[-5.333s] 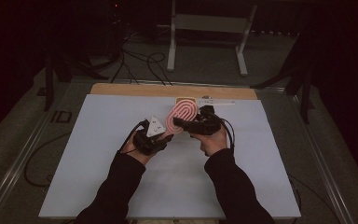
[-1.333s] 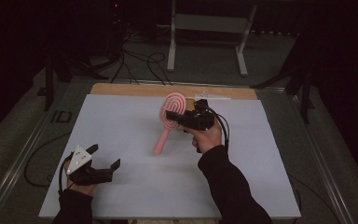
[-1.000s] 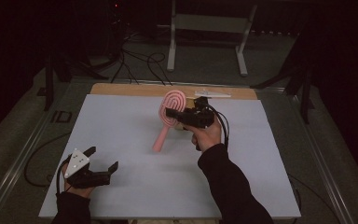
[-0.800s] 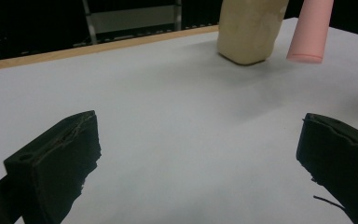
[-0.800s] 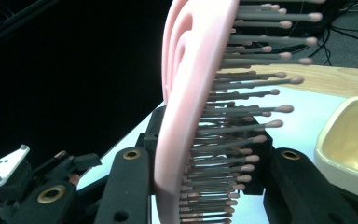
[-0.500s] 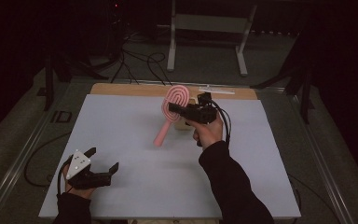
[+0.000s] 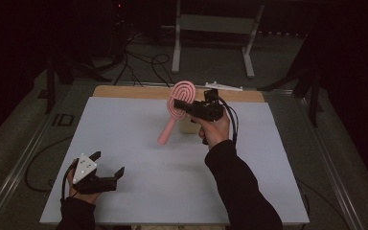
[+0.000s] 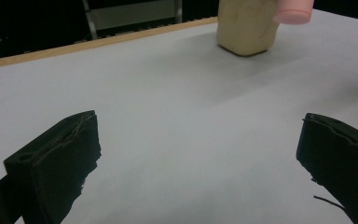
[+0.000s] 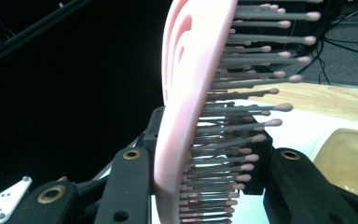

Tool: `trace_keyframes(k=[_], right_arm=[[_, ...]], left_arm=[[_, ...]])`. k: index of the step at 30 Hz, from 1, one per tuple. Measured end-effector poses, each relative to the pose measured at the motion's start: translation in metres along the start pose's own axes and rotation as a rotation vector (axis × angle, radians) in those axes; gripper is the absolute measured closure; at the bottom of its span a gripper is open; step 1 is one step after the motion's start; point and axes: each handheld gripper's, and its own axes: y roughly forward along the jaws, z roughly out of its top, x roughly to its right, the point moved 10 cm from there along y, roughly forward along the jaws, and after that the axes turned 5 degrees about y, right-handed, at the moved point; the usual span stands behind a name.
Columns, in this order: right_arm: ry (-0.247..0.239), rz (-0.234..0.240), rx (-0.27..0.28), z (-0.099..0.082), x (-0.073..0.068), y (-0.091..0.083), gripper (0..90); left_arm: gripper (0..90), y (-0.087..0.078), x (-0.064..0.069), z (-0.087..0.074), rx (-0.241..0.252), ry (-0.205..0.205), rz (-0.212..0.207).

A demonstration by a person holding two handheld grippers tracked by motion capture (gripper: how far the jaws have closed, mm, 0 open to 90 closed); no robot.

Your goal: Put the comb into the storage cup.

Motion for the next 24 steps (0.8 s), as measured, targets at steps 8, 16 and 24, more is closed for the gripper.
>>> trace_keyframes(k=[8, 16, 24], right_arm=[[0.024, -0.005, 0.031, 0.009, 0.008, -0.001, 63.6], [0.025, -0.022, 0.052, 0.017, 0.015, -0.002, 63.7], [0.037, -0.043, 0.063, 0.024, 0.020, -0.001, 63.7]], left_arm=[[0.2, 0.001, 0.000, 0.000, -0.002, -0.002, 0.003], [0.2, 0.001, 0.000, -0.001, -0.001, -0.003, 0.001], [0.2, 0.001, 0.000, -0.001, -0.001, -0.004, 0.001]])
